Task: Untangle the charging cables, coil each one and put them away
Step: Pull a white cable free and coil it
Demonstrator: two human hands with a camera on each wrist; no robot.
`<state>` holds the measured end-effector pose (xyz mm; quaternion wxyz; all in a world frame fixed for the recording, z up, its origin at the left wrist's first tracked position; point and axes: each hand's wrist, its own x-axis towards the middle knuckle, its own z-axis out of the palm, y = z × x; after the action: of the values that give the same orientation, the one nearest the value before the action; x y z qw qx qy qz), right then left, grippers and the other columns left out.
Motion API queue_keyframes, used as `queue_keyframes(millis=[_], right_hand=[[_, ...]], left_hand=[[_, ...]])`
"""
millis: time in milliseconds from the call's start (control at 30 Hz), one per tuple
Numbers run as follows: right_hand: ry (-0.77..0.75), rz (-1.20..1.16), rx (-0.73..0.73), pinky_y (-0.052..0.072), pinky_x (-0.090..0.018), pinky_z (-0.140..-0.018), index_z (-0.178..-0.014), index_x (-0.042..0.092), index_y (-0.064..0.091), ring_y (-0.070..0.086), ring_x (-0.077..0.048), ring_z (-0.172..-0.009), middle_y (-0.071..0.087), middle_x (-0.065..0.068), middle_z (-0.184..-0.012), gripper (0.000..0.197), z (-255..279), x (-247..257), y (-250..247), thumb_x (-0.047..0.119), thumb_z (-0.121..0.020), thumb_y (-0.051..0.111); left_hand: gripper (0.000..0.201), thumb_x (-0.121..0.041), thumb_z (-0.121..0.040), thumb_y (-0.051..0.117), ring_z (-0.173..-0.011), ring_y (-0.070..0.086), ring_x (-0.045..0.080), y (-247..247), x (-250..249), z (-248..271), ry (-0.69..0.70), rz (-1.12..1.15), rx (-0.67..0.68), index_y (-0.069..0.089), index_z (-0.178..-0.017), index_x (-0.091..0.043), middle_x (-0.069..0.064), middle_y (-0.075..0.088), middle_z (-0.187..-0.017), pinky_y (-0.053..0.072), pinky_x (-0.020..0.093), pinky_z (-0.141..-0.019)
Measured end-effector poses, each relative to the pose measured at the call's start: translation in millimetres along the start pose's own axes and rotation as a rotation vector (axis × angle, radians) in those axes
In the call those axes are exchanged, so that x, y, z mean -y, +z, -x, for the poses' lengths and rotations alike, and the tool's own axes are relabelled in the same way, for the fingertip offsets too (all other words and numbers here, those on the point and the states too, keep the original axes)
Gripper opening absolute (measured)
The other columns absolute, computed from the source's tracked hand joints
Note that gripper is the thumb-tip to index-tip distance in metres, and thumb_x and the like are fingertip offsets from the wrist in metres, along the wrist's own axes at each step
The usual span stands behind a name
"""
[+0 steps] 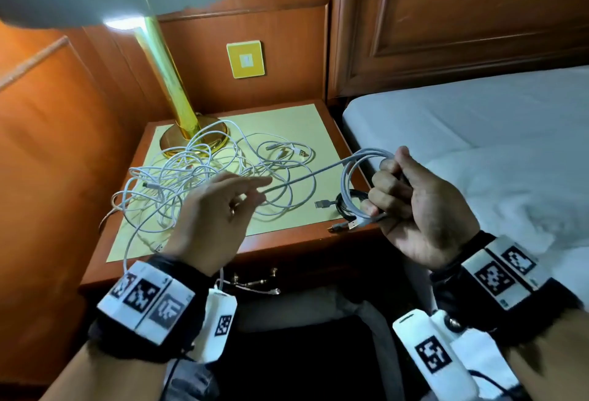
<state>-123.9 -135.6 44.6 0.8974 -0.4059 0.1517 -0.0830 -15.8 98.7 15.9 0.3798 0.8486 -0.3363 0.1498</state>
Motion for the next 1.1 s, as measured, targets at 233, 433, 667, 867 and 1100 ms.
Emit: queue_keyframes(millis=[233,433,667,867,1100], right_hand=[[-0.551,0.846,0.108,0.053,-0.033,-0.070,-0.093,0.001,0.053,0.067,-0.019,-0.068,0.071,-0.003,-0.071,0.041,3,-27,0,0.035,-0.106,0.036],[-0.545,1.012,0.138,0.058,-0.041,-0.074,-0.096,0.006,0.052,0.071,-0.013,-0.069,0.074,0.003,-0.074,0.040,2,-44,-2,0.045,-0.098,0.043],[-0.280,0.803,0.301,0.030,-0.032,-0.051,-0.077,0.032,0.059,0.035,-0.013,-0.050,0.040,0.001,-0.057,0.029,8,-55,10,0.044,-0.100,0.047],[-0.028,0.393,0.324,0.030,-0.029,-0.052,-0.067,0.026,0.066,0.028,-0.012,-0.043,0.031,0.004,-0.050,0.029,12,-47,17,0.038,-0.093,0.061],[0.054,0.209,0.272,0.029,-0.027,-0.047,-0.061,0.020,0.047,0.016,-0.013,-0.043,0.023,0.003,-0.049,0.038,11,-38,18,0.038,-0.093,0.054]], left_hand=[[0.022,-0.020,-0.088,0.063,-0.080,0.060,-0.003,14,-46,16,0.141,0.058,0.298,0.078,-0.104,-0.022,-0.017,0.065,-0.088,0.041,0.005,-0.075],[0.016,-0.015,-0.087,0.072,-0.075,0.063,0.004,3,-45,16,0.133,0.178,0.293,0.078,-0.098,-0.024,-0.011,0.066,-0.083,0.049,0.018,-0.068],[0.006,-0.018,-0.084,0.078,-0.061,0.057,0.004,0,-31,11,-0.030,0.202,0.031,0.074,-0.089,-0.020,-0.020,0.064,-0.073,0.039,0.008,-0.061],[0.032,-0.031,-0.094,0.062,-0.071,0.060,0.000,17,-28,12,-0.022,0.282,0.059,0.070,-0.121,-0.016,-0.008,0.070,-0.098,0.043,0.009,-0.068],[0.051,-0.063,-0.084,0.059,-0.090,0.067,0.015,16,-37,7,-0.187,0.406,0.281,0.066,-0.121,-0.030,-0.007,0.070,-0.098,0.056,0.037,-0.082]])
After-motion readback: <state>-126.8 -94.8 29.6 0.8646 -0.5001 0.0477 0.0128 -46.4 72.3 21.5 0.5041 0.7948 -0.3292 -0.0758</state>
